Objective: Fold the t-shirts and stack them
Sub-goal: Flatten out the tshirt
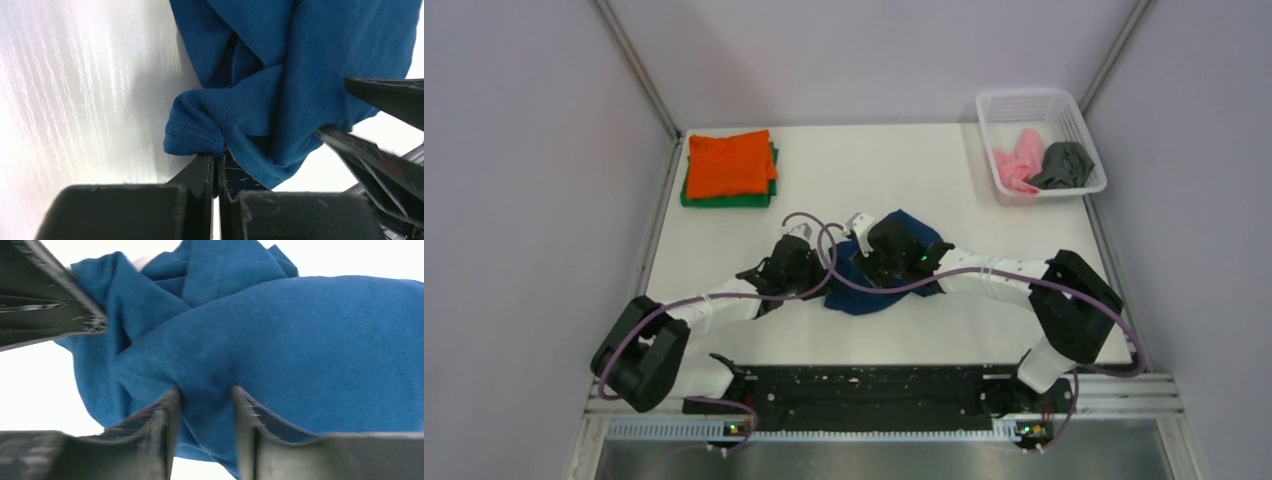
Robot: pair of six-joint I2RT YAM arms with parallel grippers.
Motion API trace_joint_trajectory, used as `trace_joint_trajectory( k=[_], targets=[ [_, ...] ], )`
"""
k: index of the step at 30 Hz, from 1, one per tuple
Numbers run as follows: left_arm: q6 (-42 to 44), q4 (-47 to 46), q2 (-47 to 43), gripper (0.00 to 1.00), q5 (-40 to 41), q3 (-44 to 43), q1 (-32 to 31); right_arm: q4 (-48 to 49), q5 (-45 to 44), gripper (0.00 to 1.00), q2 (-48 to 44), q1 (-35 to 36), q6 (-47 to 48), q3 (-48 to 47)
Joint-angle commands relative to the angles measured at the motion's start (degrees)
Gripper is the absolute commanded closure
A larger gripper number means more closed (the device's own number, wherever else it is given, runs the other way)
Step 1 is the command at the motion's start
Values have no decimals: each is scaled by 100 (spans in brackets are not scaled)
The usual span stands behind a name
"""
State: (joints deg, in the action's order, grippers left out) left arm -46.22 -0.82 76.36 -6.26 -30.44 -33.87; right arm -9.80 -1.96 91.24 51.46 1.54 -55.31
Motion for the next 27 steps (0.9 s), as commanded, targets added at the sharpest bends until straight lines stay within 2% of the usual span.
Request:
trace_joint_trajectory(
  k=[1, 3, 5, 8, 11, 13, 18, 23, 27],
  targets=[
    [89, 55, -355, 100, 283, 1, -29, 761, -825, 68, 108, 55, -314, -205],
    [91, 258, -463, 100, 377, 18, -32, 818, -1230, 100, 81, 49, -498, -179],
    [100, 366, -632, 100, 485, 23, -37, 872, -1714, 100, -61, 54, -698, -67],
    [153, 832, -1078, 100, 903, -80, -34, 928, -2350, 100, -749, 40, -1042, 234],
    [226, 1384, -1857, 100, 1286, -286, -36, 930, -3108, 100, -1797, 33, -1327, 546],
    [306, 1659, -2487, 100, 1420, -476, -33, 929, -3286, 100, -2667, 2, -1472, 698],
    [551, 2357, -4067, 100, 1595, -1325, -39, 339, -2818, 100, -4459, -58, -1668, 316],
    [938, 2550, -5020, 100, 1149, -2412, -42, -294, -1741, 100, -5207, -63, -1848, -803],
    [1122, 2835, -5475, 100, 1107, -3324, -37, -591, -1641, 100, -5558, -57, -1970, -1627]
  ],
)
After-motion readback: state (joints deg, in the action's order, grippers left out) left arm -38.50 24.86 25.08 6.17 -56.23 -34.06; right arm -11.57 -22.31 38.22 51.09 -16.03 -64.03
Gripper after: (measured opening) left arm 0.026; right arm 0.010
